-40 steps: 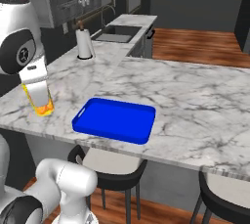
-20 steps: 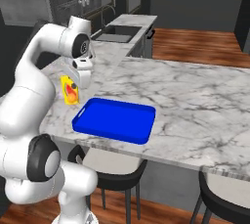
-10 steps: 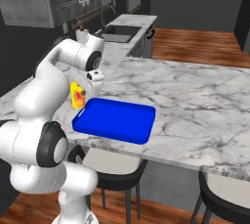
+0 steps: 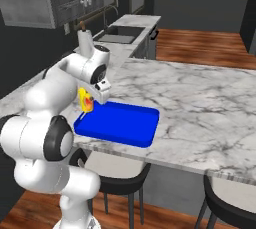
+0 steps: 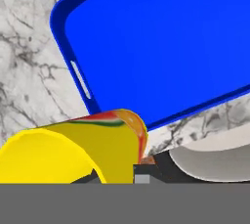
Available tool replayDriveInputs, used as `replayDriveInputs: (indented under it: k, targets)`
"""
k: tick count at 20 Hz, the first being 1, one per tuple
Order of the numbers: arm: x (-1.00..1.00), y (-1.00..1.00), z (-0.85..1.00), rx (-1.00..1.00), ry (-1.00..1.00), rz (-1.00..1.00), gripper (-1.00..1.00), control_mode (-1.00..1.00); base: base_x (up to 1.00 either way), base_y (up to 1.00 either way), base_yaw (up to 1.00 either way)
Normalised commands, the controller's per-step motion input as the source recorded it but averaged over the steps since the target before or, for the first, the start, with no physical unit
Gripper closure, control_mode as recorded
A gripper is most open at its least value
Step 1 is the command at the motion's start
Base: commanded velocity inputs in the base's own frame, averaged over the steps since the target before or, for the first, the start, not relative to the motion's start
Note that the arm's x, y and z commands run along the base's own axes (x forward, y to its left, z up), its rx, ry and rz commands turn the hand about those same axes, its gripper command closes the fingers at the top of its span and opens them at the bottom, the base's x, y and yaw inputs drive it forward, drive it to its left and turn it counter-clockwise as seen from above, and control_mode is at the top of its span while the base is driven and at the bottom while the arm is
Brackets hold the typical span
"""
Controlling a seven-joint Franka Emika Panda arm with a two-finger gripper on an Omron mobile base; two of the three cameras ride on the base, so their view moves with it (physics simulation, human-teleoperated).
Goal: There is a tray on the dining counter. Grab the cup, mug, and pitcher and place them on the tray. The pitcher may be placed next to the tray if it cannot fit the tray.
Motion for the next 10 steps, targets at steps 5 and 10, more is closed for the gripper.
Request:
replayDriveInputs:
  k: [5, 10]
  targets:
    - [0.54, 0.08, -0.47, 0.0, -0.01, 0.0, 1.0, -1.0, 0.0, 0.0, 0.0]
    - [0.62, 0.1, -0.42, 0.0, 0.0, 0.0, 1.0, -1.0, 0.0, 0.0, 0.0]
